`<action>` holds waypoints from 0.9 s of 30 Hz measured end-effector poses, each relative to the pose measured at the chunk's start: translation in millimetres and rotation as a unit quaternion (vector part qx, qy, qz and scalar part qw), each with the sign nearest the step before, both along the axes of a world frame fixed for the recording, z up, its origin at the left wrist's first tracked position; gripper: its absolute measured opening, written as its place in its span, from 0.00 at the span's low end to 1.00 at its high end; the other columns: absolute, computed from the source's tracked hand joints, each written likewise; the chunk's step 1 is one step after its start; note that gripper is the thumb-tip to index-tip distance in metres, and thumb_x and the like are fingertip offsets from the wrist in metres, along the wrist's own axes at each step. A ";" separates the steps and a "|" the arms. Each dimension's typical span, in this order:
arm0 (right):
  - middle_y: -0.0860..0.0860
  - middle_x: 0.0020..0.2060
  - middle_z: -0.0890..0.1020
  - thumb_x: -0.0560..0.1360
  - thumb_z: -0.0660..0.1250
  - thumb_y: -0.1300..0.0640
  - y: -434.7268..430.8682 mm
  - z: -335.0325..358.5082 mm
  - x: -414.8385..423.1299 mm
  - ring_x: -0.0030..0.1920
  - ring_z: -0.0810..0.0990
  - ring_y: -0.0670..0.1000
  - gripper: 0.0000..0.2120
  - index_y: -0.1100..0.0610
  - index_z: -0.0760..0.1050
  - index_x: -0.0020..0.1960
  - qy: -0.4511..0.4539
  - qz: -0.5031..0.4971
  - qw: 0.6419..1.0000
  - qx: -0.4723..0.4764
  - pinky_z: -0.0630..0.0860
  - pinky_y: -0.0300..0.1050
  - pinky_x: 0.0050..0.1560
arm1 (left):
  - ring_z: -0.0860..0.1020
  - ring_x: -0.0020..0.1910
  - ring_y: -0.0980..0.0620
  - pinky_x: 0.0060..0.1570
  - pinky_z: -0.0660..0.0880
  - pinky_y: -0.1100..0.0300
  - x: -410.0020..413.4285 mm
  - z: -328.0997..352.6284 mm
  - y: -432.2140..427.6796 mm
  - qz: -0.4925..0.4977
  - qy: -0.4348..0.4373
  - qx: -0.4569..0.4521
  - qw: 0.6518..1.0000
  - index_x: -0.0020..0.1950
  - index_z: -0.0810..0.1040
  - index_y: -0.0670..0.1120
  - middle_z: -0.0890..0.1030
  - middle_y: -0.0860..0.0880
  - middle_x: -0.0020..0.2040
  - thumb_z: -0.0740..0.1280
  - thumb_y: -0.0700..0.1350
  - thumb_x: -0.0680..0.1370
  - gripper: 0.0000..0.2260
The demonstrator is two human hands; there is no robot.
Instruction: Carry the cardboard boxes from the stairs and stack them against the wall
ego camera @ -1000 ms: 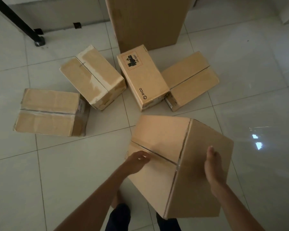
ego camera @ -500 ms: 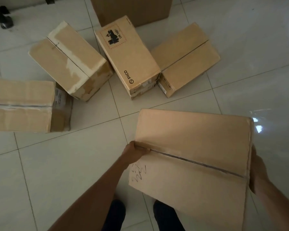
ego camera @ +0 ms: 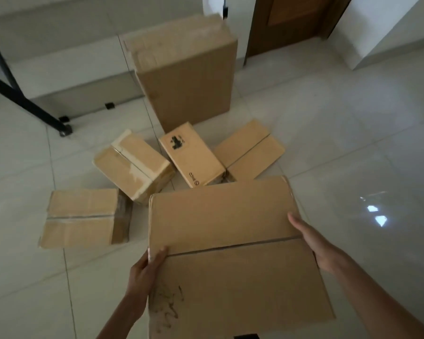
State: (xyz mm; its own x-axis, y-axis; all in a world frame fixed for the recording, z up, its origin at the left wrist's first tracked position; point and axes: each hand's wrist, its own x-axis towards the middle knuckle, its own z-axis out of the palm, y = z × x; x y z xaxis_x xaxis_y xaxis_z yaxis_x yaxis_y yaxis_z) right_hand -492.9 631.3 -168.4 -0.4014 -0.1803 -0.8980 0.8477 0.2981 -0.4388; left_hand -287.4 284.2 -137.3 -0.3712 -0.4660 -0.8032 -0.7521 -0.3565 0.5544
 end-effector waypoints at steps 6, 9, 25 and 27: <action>0.54 0.54 0.84 0.71 0.63 0.33 -30.5 139.1 21.8 0.56 0.81 0.57 0.29 0.52 0.75 0.64 -0.021 -0.040 0.999 0.029 0.77 0.57 0.56 | 0.82 0.51 0.46 0.55 0.78 0.46 -0.4 112.8 -29.7 -0.043 0.060 0.025 0.997 0.49 0.81 0.56 0.84 0.49 0.50 0.73 0.60 0.65 0.16; 0.57 0.50 0.85 0.73 0.62 0.33 -29.0 191.3 31.9 0.52 0.83 0.59 0.28 0.53 0.77 0.61 -0.001 -0.075 0.997 0.031 0.80 0.56 0.50 | 0.81 0.54 0.41 0.58 0.76 0.41 -6.0 155.1 -46.1 -0.057 0.096 0.046 0.993 0.55 0.80 0.59 0.83 0.46 0.54 0.72 0.56 0.71 0.14; 0.59 0.52 0.84 0.56 0.66 0.21 2.7 385.4 144.4 0.52 0.84 0.59 0.48 0.52 0.76 0.65 0.188 -0.206 0.960 0.027 0.76 0.60 0.61 | 0.78 0.55 0.39 0.55 0.76 0.46 -27.0 344.0 -36.0 -0.214 0.253 0.048 0.942 0.66 0.70 0.50 0.79 0.40 0.58 0.62 0.51 0.79 0.16; 0.60 0.51 0.85 0.63 0.63 0.23 16.4 403.7 159.3 0.51 0.84 0.60 0.43 0.53 0.76 0.64 0.198 -0.212 0.957 0.022 0.76 0.61 0.60 | 0.80 0.54 0.38 0.55 0.76 0.44 -27.0 354.7 -22.4 -0.231 0.243 0.061 0.940 0.66 0.70 0.52 0.80 0.40 0.57 0.64 0.55 0.77 0.18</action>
State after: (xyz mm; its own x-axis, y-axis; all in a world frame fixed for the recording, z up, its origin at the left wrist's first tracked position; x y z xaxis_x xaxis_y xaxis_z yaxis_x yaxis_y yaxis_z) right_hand -333.6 647.7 235.3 -0.7401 0.1081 -0.6638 0.6669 -0.0095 -0.7451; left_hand -314.3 261.7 217.4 -0.8485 -0.0795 -0.5232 -0.5106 -0.1372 0.8488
